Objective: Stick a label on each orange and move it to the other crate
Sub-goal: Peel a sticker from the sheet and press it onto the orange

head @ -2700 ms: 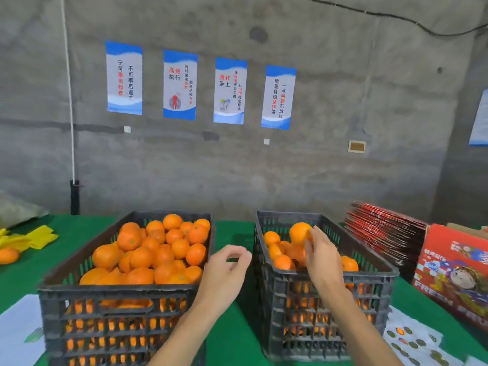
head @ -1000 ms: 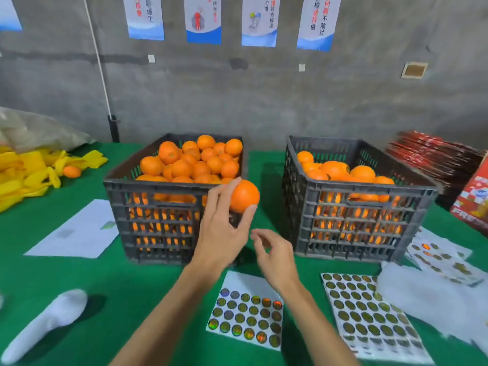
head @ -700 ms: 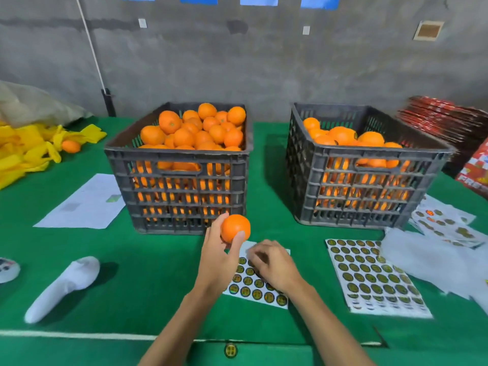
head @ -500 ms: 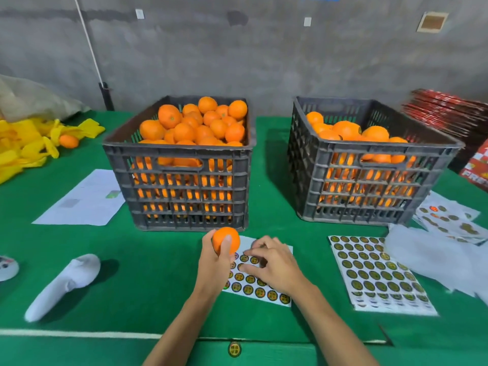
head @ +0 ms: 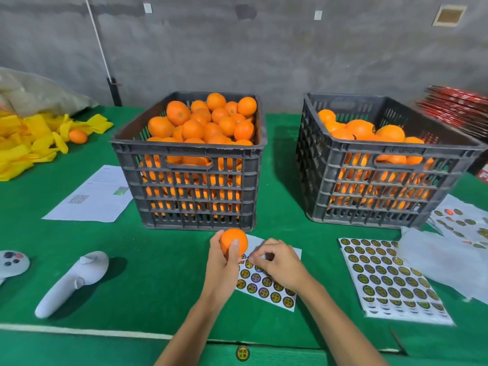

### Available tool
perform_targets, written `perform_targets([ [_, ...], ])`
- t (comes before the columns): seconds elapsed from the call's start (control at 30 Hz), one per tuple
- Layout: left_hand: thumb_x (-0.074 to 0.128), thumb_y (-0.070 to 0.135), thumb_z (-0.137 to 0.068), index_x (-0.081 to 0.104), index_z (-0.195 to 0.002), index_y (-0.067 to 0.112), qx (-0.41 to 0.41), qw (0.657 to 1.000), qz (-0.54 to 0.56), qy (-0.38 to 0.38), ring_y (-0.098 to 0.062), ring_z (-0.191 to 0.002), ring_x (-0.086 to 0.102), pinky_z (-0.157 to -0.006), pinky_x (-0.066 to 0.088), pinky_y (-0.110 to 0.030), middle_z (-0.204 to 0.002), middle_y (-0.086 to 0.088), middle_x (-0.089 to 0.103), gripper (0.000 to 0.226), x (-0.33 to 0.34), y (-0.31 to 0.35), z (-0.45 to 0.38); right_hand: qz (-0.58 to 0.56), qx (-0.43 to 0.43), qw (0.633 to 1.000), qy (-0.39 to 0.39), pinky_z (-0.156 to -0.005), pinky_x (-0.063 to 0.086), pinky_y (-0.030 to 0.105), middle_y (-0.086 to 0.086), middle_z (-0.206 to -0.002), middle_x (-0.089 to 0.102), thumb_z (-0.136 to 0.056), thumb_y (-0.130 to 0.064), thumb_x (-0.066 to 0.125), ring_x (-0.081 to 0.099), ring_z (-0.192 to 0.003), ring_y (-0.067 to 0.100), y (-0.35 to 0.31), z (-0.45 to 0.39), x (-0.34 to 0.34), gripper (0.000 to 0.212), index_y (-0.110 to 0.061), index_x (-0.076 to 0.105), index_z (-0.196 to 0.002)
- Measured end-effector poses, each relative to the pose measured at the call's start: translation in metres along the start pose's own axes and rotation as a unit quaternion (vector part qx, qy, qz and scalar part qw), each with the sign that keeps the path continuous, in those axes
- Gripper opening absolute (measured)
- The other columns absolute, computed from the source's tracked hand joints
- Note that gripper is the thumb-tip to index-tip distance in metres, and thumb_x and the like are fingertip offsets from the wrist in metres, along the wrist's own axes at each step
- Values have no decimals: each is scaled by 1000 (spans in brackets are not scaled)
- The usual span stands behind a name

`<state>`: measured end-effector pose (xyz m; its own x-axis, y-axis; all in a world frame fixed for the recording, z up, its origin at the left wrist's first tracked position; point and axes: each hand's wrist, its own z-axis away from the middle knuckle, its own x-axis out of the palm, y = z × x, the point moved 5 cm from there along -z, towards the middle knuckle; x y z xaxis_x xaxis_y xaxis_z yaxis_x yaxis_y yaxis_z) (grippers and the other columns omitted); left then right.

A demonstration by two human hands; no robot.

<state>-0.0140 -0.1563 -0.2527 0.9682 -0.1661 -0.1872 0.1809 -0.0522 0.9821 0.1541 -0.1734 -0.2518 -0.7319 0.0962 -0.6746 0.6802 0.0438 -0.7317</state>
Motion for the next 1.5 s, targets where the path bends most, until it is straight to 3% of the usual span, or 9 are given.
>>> perform_targets([
  [0.2, 43, 46, -106, 27, -153, 30, -5, 1000, -1, 4, -9, -103, 71, -80, 46, -17, -136, 3, 52, 52, -1, -3, 2, -21, 15, 1000, -4, -86, 52, 38, -11, -92, 68, -93, -34, 72, 60, -88, 10, -1, -1, -1, 9, -30, 80, -89],
  [0.33, 43, 53, -104, 25, -154, 36, 1, 1000, -12, 0, -15, -114, 67, -99, 51, -34, -142, 3, 50, 56, -3, -6, 5, 1, 5, 1000, -7, -84, 51, 40, -11, -95, 64, -93, -33, 71, 58, -85, 13, 2, -1, -2, 7, -33, 78, -93],
  [0.47, 42, 55, -104, 25, -154, 37, 1, 1000, 2, -12, -5, -95, 74, -82, 48, -22, -139, 6, 50, 56, -2, -5, 7, 106, -40, 993, -45, -95, 39, 31, -17, -104, 53, -85, -60, 70, 52, -97, 8, 4, 2, 0, 48, -32, 71, -124],
  [0.53, 42, 54, -104, 27, -151, 38, 0, 1000, 8, -11, -5, -91, 75, -80, 48, -22, -138, 6, 50, 51, -1, -5, 7, 133, -56, 988, -50, -99, 37, 31, -17, -108, 52, -86, -62, 66, 51, -104, 9, 2, 2, 1, 52, -30, 70, -128],
  [0.7, 40, 53, -105, 28, -140, 43, -5, 1000, 12, -17, -2, -93, 74, -76, 49, -18, -134, 6, 53, 38, -1, -7, 6, 172, -92, 980, -40, -97, 42, 33, -15, -108, 54, -94, -55, 63, 53, -100, 5, -2, -1, -1, 39, -30, 73, -123],
  [1.03, 39, 53, -105, 26, -153, 33, -28, 999, 8, -16, 0, -90, 74, -79, 46, -19, -137, 3, 53, 53, -2, -8, 7, 137, -76, 988, 8, -88, 47, 34, -19, -99, 58, -101, -40, 56, 55, -85, 2, -9, 2, 2, 25, -27, 77, -98],
  [1.13, 39, 55, -104, 26, -152, 36, -28, 999, 14, -12, 2, -92, 73, -79, 45, -18, -136, 7, 53, 53, -3, -2, 9, 26, -18, 993, 110, -79, 50, 31, -16, -95, 58, -101, -33, 61, 58, -84, 3, -13, 0, -13, 21, -23, 76, -91],
  [1.23, 40, 61, -100, 31, -144, 46, 0, 999, 44, -6, -1, -95, 73, -90, 49, -26, -133, 16, 54, 47, 1, 19, 7, -4, -45, 971, 236, -76, 53, 29, -17, -96, 58, -99, -32, 64, 61, -88, 5, -37, 1, -39, 17, -21, 78, -101],
  [1.5, 53, 61, -98, 50, -134, 41, 94, 980, 167, -46, -14, -116, 68, -98, 57, -41, -132, 5, 61, 41, 38, 121, -31, 39, -170, 927, 333, -94, 53, 30, -9, -122, 63, -106, -24, 54, 61, -114, 7, -96, 12, -118, 25, -15, 73, -120],
])
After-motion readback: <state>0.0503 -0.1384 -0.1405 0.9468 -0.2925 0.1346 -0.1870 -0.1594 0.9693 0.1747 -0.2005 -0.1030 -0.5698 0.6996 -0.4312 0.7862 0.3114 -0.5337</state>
